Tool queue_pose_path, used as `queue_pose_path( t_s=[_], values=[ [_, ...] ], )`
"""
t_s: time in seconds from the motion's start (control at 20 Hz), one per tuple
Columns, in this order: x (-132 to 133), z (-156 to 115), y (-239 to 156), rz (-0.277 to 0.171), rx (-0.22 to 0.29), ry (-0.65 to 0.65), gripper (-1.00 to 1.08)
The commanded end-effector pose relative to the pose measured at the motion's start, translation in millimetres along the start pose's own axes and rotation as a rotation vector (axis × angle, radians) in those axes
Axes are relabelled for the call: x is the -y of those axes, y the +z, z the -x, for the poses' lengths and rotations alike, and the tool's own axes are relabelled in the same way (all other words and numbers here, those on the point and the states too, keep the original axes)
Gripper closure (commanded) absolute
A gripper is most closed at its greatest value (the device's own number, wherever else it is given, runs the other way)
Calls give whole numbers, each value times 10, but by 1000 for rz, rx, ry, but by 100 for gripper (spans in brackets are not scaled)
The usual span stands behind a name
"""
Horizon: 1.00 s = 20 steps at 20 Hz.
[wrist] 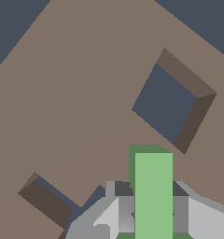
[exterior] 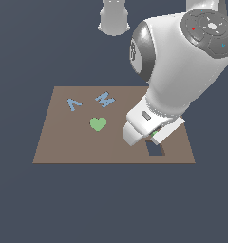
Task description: Insert a designated object into the corresponding slot on a board.
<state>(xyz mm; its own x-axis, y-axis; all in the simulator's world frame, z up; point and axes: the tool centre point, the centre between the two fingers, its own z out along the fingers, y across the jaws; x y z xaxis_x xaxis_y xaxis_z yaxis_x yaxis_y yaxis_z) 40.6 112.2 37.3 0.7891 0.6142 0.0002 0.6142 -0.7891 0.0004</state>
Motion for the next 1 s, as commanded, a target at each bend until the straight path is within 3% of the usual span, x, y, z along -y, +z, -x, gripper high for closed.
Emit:
queue_pose_path(
  t_s=[0.0, 0.5, 0.95],
  values=[
    [77, -14, -6, 0, 0, -119, 108],
    [361, 30, -19, 0, 0, -548, 108],
    [507, 115, -25, 0, 0, -796, 108]
  ],
)
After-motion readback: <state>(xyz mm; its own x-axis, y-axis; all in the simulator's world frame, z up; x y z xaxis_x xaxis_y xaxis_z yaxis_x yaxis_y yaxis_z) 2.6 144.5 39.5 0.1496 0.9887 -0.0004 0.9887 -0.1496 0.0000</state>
